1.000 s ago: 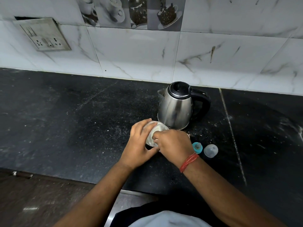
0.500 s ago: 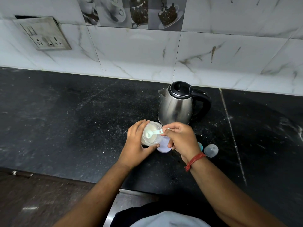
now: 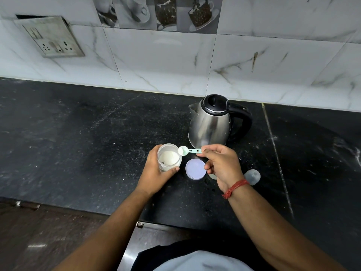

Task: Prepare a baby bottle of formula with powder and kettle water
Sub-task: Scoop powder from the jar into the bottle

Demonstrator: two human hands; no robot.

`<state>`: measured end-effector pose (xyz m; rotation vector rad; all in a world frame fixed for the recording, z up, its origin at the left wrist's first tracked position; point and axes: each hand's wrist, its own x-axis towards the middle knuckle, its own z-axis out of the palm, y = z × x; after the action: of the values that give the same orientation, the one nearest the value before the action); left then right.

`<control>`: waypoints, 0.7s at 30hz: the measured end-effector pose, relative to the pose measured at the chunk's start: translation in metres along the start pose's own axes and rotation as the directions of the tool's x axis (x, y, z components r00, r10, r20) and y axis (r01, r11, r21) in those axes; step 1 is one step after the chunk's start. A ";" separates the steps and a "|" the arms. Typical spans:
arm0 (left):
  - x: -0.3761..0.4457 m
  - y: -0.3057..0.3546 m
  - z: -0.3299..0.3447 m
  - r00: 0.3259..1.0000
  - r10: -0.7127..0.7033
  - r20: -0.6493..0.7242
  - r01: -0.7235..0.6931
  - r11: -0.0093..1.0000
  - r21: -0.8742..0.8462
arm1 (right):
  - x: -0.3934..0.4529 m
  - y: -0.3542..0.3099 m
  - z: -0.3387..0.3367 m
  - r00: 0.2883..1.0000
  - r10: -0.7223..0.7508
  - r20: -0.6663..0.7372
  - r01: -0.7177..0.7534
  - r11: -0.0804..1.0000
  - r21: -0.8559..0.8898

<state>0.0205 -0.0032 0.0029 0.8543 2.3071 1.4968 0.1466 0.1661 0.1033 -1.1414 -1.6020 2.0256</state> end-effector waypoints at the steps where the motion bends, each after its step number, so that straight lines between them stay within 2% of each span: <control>1: 0.001 -0.002 0.000 1.000 -0.010 0.013 0.010 1.000 0.000 | 0.000 0.000 0.000 1.000 0.001 -0.002 -0.001 1.000 0.005; 10: 0.002 -0.007 -0.004 0.990 -0.108 0.090 0.112 0.993 -0.042 | 0.001 -0.002 -0.006 0.999 0.005 -0.034 -0.004 0.999 0.046; 12: -0.001 -0.009 -0.004 0.988 -0.146 0.054 0.148 0.988 -0.038 | 0.002 -0.003 -0.010 0.999 0.002 -0.041 0.000 0.998 0.059; 14: -0.003 -0.004 -0.006 0.991 -0.128 -0.048 0.129 0.992 0.011 | 0.002 -0.004 -0.015 0.999 0.001 -0.044 0.002 0.998 0.068; 17: -0.005 0.018 -0.009 0.980 0.119 -0.156 -0.096 0.984 0.150 | 0.001 -0.006 -0.025 0.998 -0.004 -0.059 0.010 0.996 0.091; 19: -0.004 0.036 -0.007 0.939 0.309 -0.150 -0.270 0.935 0.231 | 0.001 -0.008 -0.032 0.997 -0.004 -0.080 0.014 0.992 0.123; 21: -0.002 0.052 0.001 0.905 0.412 -0.108 -0.375 0.890 0.260 | 0.002 -0.010 -0.040 0.994 -0.002 -0.105 0.017 0.989 0.144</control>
<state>0.0399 0.0120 0.0488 1.3884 2.5797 1.5075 0.1730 0.1972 0.1097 -1.1632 -1.3840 2.0039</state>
